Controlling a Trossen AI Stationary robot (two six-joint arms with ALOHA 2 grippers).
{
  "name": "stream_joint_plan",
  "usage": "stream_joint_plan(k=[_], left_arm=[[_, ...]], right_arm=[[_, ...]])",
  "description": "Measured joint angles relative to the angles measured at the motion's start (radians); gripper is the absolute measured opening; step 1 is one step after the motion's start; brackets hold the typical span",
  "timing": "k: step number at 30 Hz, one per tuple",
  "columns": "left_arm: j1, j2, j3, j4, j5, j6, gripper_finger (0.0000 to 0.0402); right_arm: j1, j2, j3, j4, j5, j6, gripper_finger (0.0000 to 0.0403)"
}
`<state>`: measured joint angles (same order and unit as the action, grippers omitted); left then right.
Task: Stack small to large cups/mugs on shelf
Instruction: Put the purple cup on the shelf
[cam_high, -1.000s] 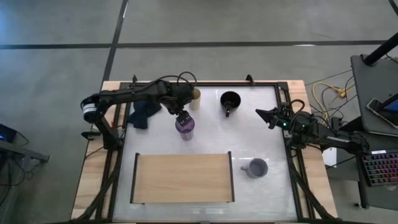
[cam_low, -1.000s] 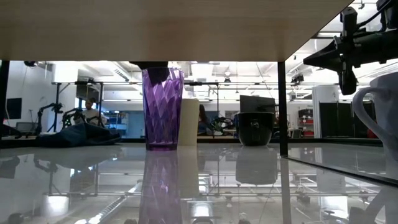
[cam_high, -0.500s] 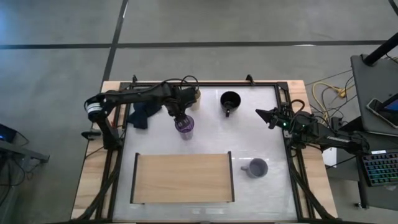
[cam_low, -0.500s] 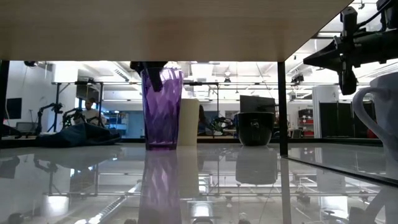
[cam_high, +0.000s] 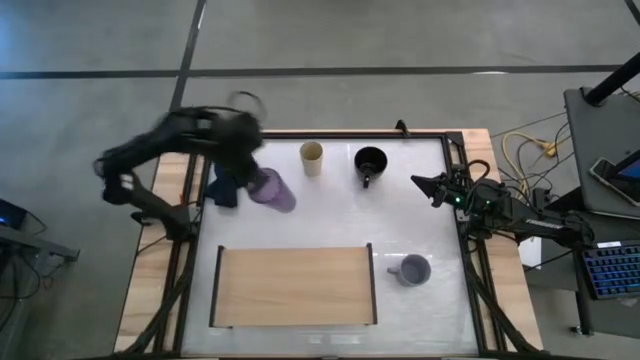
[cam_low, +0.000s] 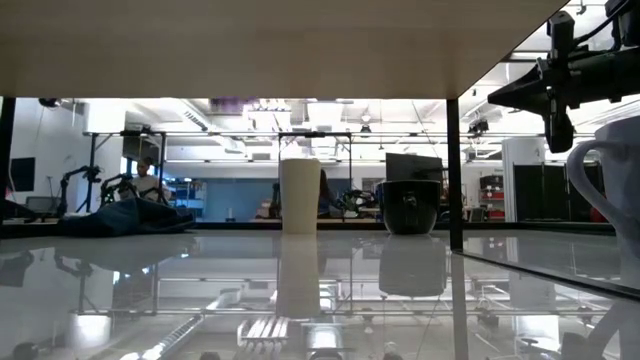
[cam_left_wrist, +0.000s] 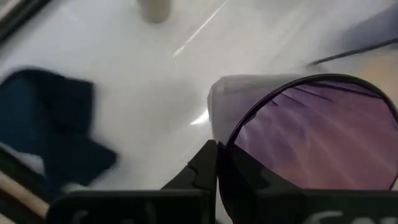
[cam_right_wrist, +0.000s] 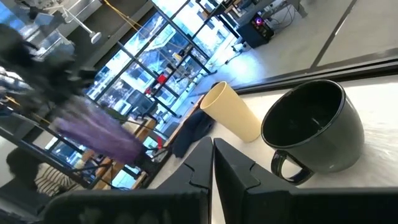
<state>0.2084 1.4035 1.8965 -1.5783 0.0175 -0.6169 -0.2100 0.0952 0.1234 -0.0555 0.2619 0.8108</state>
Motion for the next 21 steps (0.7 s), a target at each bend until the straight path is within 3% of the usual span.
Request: stream_joint_plan(k=[5,9,17,21], left_arm=[[-0.111,-0.142,0.051,0.007,0.155,-0.274,0.0001],[-0.25,-0.225,0.033,0.006,0.105,-0.437,0.0],[-0.444,-0.259,-0.023,0.006,0.128,-0.416,0.0],[-0.491,-0.245,-0.06,0.006,0.132,-0.324,0.0]], right_arm=[[0.0,-0.001,0.0,-0.005,0.0,0.0,0.0009],[0.0,-0.001,0.0,-0.021,0.0,0.001,0.0009],[0.0,0.006,0.0,-0.047,-0.008,0.045,0.0009],[0.0,0.006,0.0,-0.038,-0.126,0.062,0.0009]])
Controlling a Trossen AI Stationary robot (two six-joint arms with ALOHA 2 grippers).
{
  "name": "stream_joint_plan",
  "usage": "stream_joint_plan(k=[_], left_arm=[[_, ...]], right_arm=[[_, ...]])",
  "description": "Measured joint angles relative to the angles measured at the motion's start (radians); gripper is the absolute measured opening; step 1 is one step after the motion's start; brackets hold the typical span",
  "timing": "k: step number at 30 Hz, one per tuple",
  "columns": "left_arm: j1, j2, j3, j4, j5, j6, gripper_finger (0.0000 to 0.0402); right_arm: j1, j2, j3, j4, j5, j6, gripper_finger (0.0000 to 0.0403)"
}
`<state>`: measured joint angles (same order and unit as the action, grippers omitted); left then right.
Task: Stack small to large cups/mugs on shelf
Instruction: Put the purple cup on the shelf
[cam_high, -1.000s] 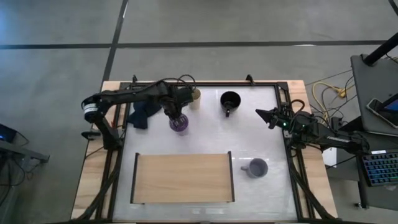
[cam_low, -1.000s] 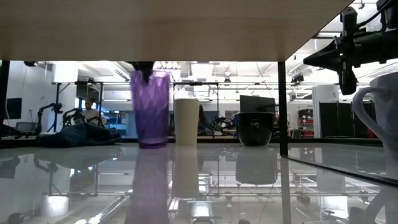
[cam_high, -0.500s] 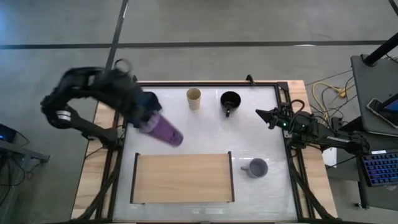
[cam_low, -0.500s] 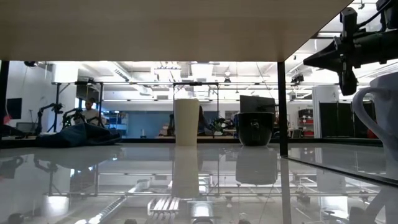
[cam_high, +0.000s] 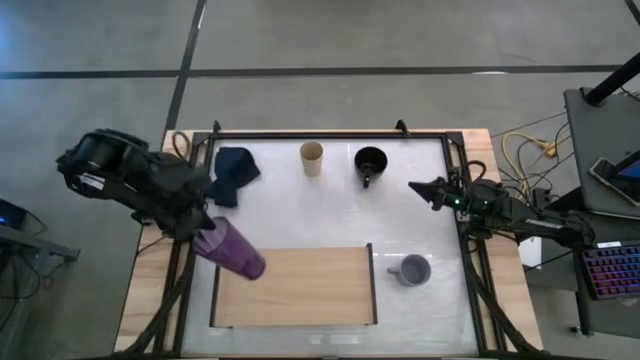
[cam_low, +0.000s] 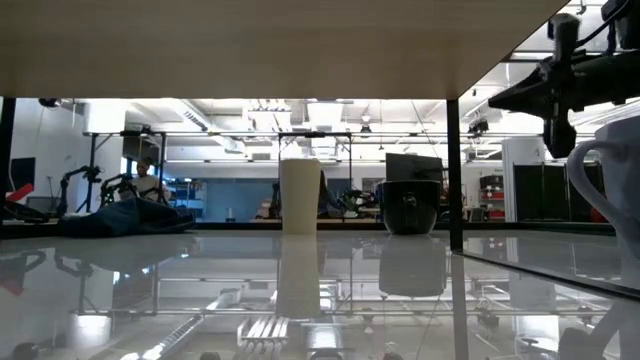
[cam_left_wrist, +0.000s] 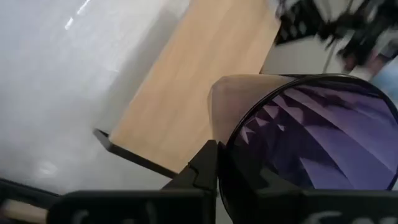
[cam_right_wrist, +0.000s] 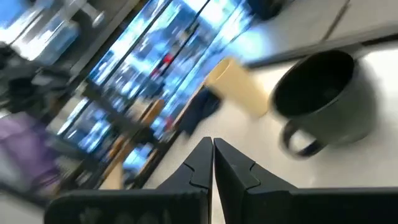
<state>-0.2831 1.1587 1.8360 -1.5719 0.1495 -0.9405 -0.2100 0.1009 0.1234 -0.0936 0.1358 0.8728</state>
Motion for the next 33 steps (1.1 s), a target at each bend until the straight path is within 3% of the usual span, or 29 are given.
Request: stream_joint_plan(k=[4,7,10,13,16,18,25,33], left_arm=[[-0.012,0.03,-0.035,0.001,-0.005,0.099,0.0],[-0.014,0.047,-0.061,0.001,0.004,0.163,0.0],[-0.014,0.054,-0.086,0.001,0.013,0.21,0.0],[-0.014,0.056,-0.103,0.002,0.015,0.217,0.0],[-0.014,0.053,-0.126,0.001,0.002,0.215,0.0],[-0.014,0.052,-0.145,0.001,0.0,0.214,0.0],[-0.014,0.071,-0.16,0.001,-0.001,0.215,0.0],[-0.078,0.123,-0.152,0.004,0.001,0.223,0.0]], right_arm=[[0.0,0.009,0.0,0.074,-0.202,0.116,0.0009],[0.0,0.03,-0.001,0.279,-0.288,0.234,0.0009],[0.0,0.075,0.0,0.608,-0.287,0.231,0.0009],[0.0,0.147,0.018,0.849,-0.189,0.133,0.0009],[0.0,0.257,0.107,0.741,-0.114,0.059,0.0009],[0.0,0.373,0.205,0.593,-0.119,0.011,0.0009],[0.002,0.9,0.652,0.335,-0.387,-0.223,0.0009],[0.073,1.27,1.1,-0.223,-0.417,-0.413,0.0009]])
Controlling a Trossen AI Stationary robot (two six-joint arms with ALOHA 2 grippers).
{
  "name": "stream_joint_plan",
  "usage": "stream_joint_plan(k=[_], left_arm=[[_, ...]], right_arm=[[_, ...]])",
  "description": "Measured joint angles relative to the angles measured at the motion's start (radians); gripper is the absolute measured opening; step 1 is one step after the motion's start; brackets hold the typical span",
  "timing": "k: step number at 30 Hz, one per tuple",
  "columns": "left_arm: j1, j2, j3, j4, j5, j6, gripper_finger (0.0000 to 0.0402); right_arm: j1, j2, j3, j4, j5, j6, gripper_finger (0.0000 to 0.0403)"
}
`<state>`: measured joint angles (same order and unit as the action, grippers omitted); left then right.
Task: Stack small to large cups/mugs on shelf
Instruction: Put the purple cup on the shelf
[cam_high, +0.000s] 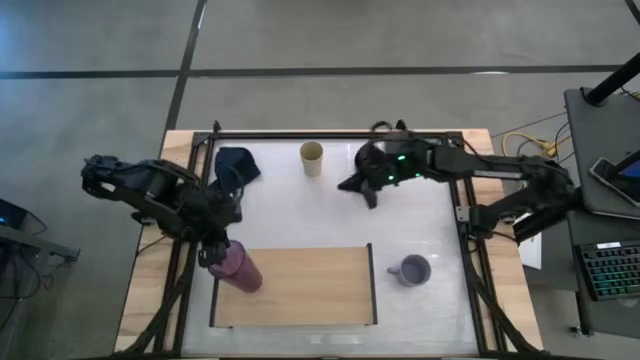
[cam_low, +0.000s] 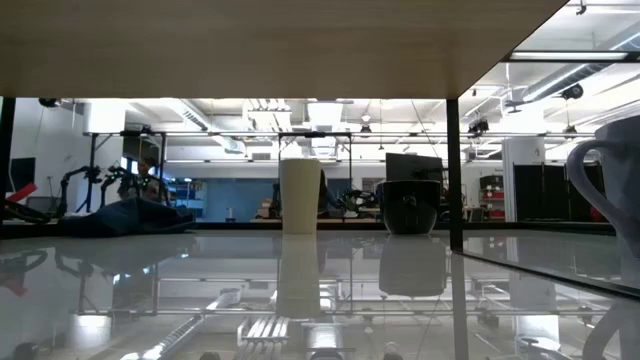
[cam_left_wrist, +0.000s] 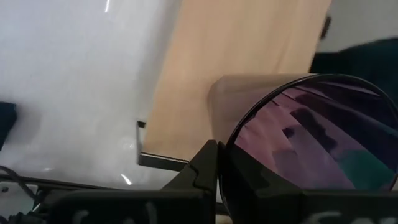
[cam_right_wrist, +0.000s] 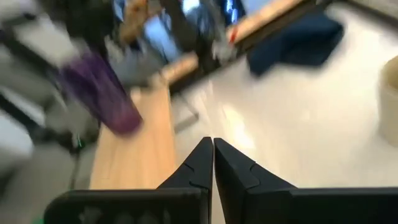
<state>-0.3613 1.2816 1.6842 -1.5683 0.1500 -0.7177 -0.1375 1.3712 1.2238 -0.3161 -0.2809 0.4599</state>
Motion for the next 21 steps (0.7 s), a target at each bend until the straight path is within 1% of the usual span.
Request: stream_joint_plan(k=[3,6,9,14,17,21], left_arm=[[-0.076,0.009,0.0,-0.002,0.002,0.001,0.0],[-0.141,0.011,-0.002,-0.001,-0.018,-0.008,0.0],[-0.179,0.012,-0.002,-0.001,-0.069,-0.033,0.0],[-0.186,0.009,-0.002,0.002,-0.152,-0.033,0.0],[-0.185,0.01,-0.002,0.002,-0.162,-0.009,0.0],[-0.186,0.012,-0.002,0.001,-0.164,0.02,0.0]], right_arm=[[0.07,0.102,0.118,-0.122,-0.008,-0.051,0.0009],[0.134,0.188,0.215,-0.139,-0.011,-0.075,0.0009],[0.181,0.269,0.321,-0.134,-0.01,-0.083,0.0009],[0.222,0.387,0.465,-0.182,-0.011,-0.075,0.0009],[0.243,0.447,0.524,-0.203,-0.014,-0.04,0.0009],[0.282,0.541,0.597,-0.169,-0.012,-0.003,0.0009]])
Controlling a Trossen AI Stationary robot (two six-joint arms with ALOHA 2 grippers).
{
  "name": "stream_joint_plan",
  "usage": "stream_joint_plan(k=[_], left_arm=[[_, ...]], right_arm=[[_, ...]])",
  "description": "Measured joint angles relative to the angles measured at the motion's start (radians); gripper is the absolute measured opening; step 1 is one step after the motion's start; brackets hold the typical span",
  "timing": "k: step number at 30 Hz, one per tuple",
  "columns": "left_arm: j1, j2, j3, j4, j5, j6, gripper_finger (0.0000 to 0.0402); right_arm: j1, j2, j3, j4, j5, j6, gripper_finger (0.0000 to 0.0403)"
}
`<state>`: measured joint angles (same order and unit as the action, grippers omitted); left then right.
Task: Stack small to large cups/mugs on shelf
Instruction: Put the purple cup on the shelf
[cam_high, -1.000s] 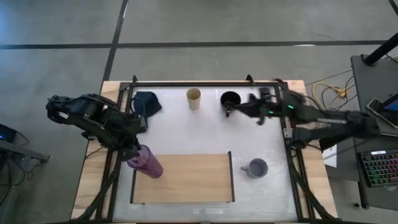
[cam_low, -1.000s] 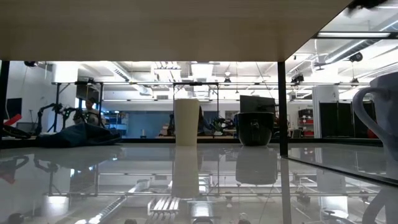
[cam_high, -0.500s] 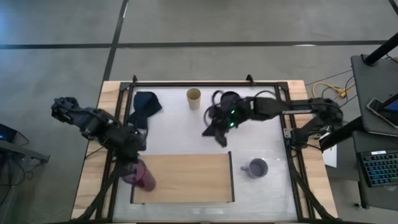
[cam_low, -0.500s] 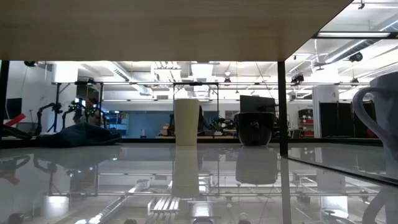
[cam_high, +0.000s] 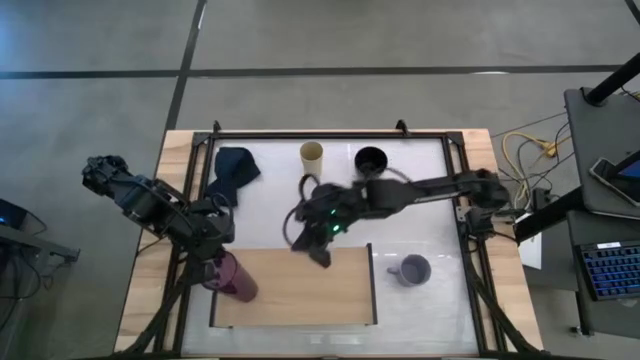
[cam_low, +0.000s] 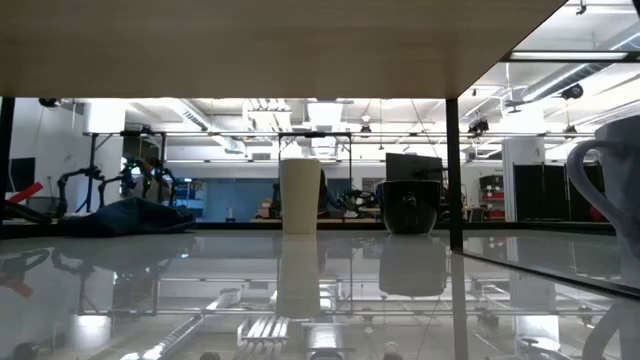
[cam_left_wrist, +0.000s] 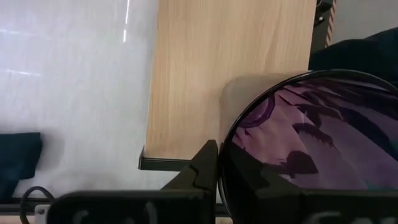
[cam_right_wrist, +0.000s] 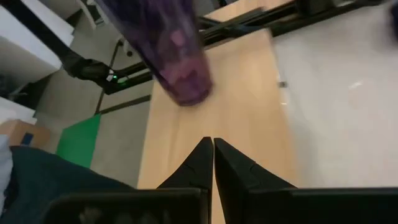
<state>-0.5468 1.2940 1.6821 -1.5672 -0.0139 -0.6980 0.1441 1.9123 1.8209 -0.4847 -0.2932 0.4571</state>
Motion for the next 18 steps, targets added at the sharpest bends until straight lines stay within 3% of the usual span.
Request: stream_joint_plan(k=[10,18], left_arm=[[0.0,0.004,0.003,-0.003,-0.011,0.006,0.0],[-0.007,0.021,0.008,-0.002,-0.013,0.0,0.0]], right_arm=[[0.053,0.304,0.329,0.009,0.005,0.032,0.0009],[0.061,0.408,0.499,-0.016,-0.056,0.094,0.0009]])
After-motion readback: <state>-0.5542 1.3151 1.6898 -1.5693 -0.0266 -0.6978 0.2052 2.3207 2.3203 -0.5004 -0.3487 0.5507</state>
